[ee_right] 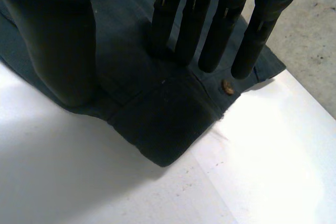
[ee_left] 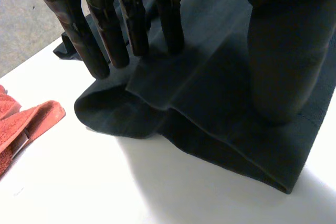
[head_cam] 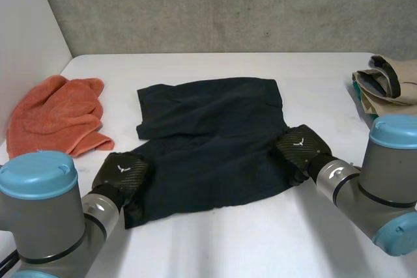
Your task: Fold the laundry.
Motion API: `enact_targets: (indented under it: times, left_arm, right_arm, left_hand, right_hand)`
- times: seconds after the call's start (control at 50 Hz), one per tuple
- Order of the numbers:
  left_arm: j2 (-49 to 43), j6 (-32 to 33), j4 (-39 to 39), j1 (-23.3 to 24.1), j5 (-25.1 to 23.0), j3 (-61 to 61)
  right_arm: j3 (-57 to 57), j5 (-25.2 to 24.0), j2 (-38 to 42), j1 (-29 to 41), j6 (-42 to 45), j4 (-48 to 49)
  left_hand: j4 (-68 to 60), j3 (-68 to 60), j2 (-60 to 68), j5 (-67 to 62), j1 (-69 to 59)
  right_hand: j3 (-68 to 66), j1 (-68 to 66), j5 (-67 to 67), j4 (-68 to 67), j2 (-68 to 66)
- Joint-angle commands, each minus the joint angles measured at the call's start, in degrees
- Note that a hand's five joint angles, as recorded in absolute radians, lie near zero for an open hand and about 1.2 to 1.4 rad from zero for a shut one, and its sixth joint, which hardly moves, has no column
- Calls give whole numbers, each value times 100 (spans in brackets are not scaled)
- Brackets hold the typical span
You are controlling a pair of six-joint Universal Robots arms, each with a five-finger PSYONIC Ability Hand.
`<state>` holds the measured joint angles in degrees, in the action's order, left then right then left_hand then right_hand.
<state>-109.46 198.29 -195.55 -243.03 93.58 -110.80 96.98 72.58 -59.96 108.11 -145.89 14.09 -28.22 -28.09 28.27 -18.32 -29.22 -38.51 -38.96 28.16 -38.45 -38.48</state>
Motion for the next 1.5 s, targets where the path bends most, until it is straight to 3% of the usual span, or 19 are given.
enact_targets:
  times: [0.02,0.04,0.08,0.18,0.34,0.44,0.54,0.66,0.74,0.8,0.9,1.04,1.14,1.34,1.44,1.5]
  left_arm:
    - [-154,69,-36,36,-6,40]
    - [-154,60,-36,36,-6,40]
    - [-128,60,-44,62,-15,23]
    - [336,60,-27,168,-24,-74]
    - [1725,69,394,299,-33,-486]
    - [2262,86,1780,589,-313,-548]
    - [2377,78,3686,774,-744,-548]
    - [2421,165,4236,950,-877,-373]
    - [2342,543,3806,950,-868,-127]
    - [2105,859,3043,933,-842,5]
    - [1139,1229,1249,766,-490,400]
    - [-223,1686,-175,230,-209,1560]
    - [-865,1686,-387,159,-182,2465]
    - [-2193,1651,-1063,80,-182,5048]
    - [-2193,1581,-2327,71,-156,6060]
    - [-2010,1213,-3251,106,-121,6245]
  right_arm:
    - [-56,19,90,9,16,67]
    - [-48,19,81,9,16,67]
    - [-39,28,55,-26,16,67]
    - [102,89,-120,-62,-1,50]
    - [409,89,-1386,-88,218,-898]
    - [497,81,-2089,-290,832,-2417]
    - [664,89,-2502,-571,1887,-3912]
    - [893,20,-2714,-835,2767,-5109]
    - [823,2,-2679,-818,2750,-4812]
    - [770,10,-2617,-800,2592,-4417]
    - [296,116,-1854,-774,1802,-3309]
    - [-811,782,-878,-396,1124,-2228]
    - [-1531,1223,-342,-89,1019,-1675]
    - [-3533,1320,713,158,1010,-50]
    - [-4424,1338,688,228,738,1480]
    - [-4556,1337,557,281,300,2541]
  left_hand:
    - [-2400,-2412,2394,-2389,-2300]
    - [-3021,-3034,3016,-3011,-2921]
    - [-5050,-5063,5044,-5040,-4950]
    - [-5178,-5191,5173,-5168,-5078]
    - [-5178,-5191,5173,-5168,-5078]
    - [-5178,-5191,5173,-5168,-5078]
    - [-5178,-5191,5173,-5168,-5078]
    - [-5178,-5191,5173,-5168,-5078]
    - [-5178,-5191,5173,-5168,-5078]
    - [-5178,-5191,5173,-5168,-5078]
    - [-5178,-5191,5173,-5168,-5078]
    - [-5178,-5191,5173,-5168,-5078]
    - [-5178,-5191,5173,-5168,-5078]
    - [-5178,-5191,5173,-5168,-5078]
    - [-5178,-5191,5173,-5168,-5078]
    - [-5178,-5191,5173,-5168,-5078]
  right_hand:
    - [-2199,-2154,2234,-2205,-2202]
    - [-3785,-3741,3820,-3792,-3789]
    - [-4149,-4104,4184,-4155,-4152]
    - [-4149,-4104,4184,-4155,-4152]
    - [-4149,-4104,4184,-4155,-4152]
    - [-4149,-4104,4184,-4155,-4152]
    - [-4149,-4104,4184,-4155,-4152]
    - [-4149,-4104,4184,-4155,-4152]
    - [-4149,-4104,4184,-4155,-4152]
    - [-4149,-4104,4184,-4155,-4152]
    - [-4149,-4104,4184,-4155,-4152]
    - [-4149,-4104,4184,-4155,-4152]
    - [-4149,-4104,4184,-4155,-4152]
    - [-4149,-4104,4184,-4155,-4152]
    - [-4149,-4104,4184,-4155,-4152]
    - [-4149,-4104,4184,-4155,-4152]
